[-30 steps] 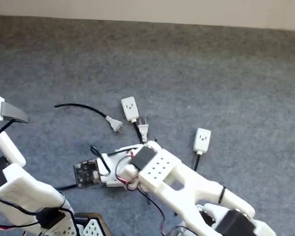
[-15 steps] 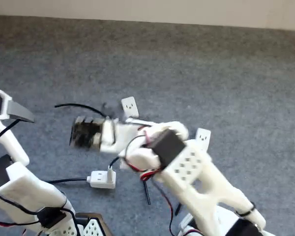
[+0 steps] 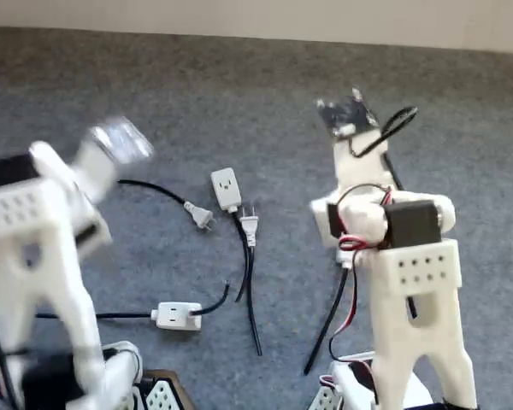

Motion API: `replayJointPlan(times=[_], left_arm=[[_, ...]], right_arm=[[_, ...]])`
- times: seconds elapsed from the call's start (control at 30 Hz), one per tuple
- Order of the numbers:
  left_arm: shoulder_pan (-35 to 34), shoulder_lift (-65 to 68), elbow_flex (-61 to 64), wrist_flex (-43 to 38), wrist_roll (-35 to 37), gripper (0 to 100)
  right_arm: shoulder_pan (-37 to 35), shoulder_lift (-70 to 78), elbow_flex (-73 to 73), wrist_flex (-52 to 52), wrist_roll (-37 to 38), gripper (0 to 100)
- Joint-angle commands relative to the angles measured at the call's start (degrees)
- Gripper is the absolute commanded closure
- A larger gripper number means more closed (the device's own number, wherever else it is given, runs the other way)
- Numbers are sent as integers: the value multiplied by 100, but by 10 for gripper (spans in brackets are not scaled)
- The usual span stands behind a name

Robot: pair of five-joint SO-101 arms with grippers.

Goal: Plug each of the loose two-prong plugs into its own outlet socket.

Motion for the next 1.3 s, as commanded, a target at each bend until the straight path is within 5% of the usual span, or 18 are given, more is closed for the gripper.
replayJointPlan(times=[0.0, 0.2, 0.47, 0.73, 0.97, 1.27], left_arm=[[505, -1631, 2299, -475, -686, 691], [602, -2826, 4101, -1240, -1284, 691], [1095, -3284, 4963, -1793, -1424, 690], [2141, -3240, 5024, -2593, 97, 614], [2598, -3178, 5033, -2725, 396, 614], [2589, -3196, 6264, -4246, 492, 670]], right_arm=[[110, -145, 1666, -989, -88, 738], [145, -145, 3741, -2668, -202, 738], [154, -136, 3890, -2870, -202, 738], [145, -136, 4400, -3415, -202, 738], [127, -136, 4488, -3459, -202, 738], [119, -136, 4488, -3468, -202, 738]])
